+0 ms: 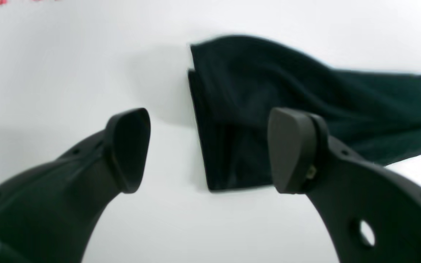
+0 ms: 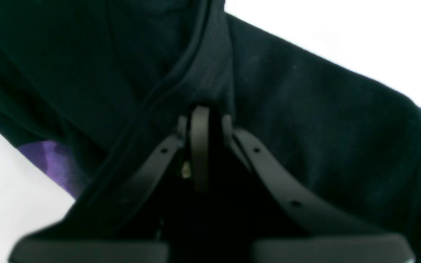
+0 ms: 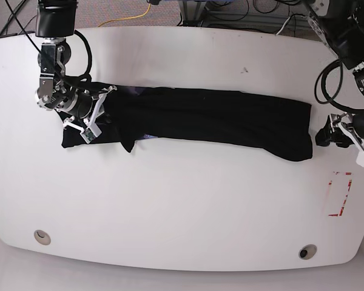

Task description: Layout the t-shirt on the table in an organized manner, then fold the t-shirt properly

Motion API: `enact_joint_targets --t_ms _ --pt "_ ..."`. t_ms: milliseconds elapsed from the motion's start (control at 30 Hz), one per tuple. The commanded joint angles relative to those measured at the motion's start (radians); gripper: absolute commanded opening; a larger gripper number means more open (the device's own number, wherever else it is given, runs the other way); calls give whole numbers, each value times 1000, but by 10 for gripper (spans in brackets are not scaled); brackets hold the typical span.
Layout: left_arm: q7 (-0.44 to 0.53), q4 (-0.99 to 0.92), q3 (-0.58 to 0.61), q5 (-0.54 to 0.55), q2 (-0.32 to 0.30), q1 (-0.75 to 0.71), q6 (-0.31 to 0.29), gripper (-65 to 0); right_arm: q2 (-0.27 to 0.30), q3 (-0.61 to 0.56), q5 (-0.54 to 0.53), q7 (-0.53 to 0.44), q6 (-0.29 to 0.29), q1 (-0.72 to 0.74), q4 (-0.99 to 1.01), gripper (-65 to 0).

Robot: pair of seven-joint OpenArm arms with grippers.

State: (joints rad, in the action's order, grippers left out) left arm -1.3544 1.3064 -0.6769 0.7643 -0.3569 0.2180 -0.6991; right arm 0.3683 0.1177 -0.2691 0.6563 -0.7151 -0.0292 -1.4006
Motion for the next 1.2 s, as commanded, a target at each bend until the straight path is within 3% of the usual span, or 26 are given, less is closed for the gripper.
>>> enact_joint_targets --t_ms 0,200,500,833,1167 --pt "30 -63 -10 5 -38 30 1 -174 11 -2 77 86 17 -8 10 -607" --pt "119 -182 38 -18 -77 42 1 -172 11 -2 77 86 17 -8 10 -607" --pt "129 -215 131 -22 -72 41 1 -172 11 -2 77 86 17 -8 10 -607" --pt "151 -215 164 -35 -11 33 1 -172 11 -2 77 86 17 -8 10 -607" --pt "166 -212 162 -196 40 34 1 -172 11 -2 77 86 17 -8 10 -607"
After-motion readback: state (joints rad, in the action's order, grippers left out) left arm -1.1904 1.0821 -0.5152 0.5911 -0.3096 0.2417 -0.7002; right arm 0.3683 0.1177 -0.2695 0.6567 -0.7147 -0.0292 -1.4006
